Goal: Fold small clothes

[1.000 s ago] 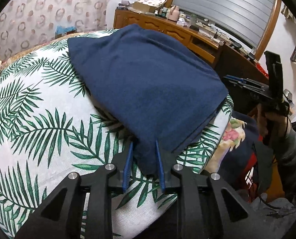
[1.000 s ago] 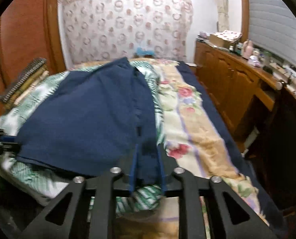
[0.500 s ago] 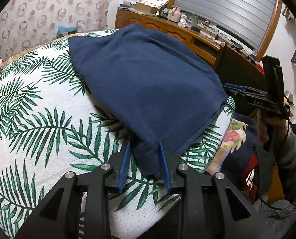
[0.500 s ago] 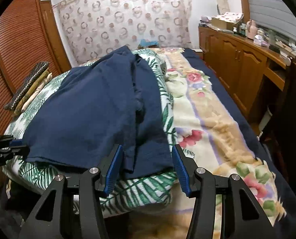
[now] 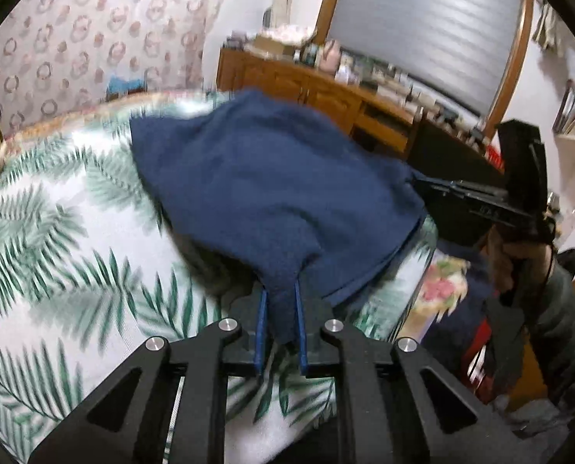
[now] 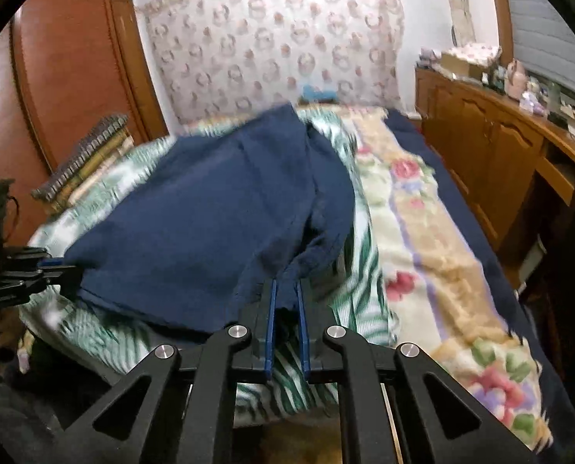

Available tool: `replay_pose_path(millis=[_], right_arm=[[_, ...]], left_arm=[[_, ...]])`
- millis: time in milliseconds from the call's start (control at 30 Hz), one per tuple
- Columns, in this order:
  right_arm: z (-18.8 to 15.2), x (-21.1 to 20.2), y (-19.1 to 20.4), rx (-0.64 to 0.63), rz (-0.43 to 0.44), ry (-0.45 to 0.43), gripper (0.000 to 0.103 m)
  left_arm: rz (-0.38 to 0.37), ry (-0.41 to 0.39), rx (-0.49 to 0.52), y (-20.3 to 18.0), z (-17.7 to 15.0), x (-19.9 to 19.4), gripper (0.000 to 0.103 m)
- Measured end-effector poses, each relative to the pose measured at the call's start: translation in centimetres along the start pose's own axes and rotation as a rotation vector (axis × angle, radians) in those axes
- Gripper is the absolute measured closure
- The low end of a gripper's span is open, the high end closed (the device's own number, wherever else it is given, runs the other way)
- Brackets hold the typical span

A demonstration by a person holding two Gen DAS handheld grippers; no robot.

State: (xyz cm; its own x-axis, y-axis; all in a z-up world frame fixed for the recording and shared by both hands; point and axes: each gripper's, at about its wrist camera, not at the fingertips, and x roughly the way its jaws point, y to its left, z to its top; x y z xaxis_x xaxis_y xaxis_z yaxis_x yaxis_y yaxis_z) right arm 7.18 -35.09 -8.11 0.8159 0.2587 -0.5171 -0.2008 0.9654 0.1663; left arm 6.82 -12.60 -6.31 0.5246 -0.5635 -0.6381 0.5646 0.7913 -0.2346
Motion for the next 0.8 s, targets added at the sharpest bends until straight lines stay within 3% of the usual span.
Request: replay_pose_path(millis=[167, 333, 533, 800], right_arm=[[4.6, -1.1, -0.7, -0.001, 0.034, -0.11, 0.094], [9.7, 1.0, -1.4, -0.034, 0.036, -0.167, 0.094], [14.8, 7.2, -2.6, -0.052, 0.036, -0.155, 0.094], [18.4, 15.8, -2.8, -0.071, 0.038, -0.093, 0.094]], left_arm=[[-0.001, -0.079, -0.017, 1.8, 4.5, -0.9, 0.09], [0.016, -0.112, -0.07, 5.5, 9.3, 0.6, 0.09], [0.075, -0.089, -0.115, 10.8, 13.3, 4.4, 0.09], [0.106, -0.046, -0.171, 14.6, 14.4, 8.2, 0.087]])
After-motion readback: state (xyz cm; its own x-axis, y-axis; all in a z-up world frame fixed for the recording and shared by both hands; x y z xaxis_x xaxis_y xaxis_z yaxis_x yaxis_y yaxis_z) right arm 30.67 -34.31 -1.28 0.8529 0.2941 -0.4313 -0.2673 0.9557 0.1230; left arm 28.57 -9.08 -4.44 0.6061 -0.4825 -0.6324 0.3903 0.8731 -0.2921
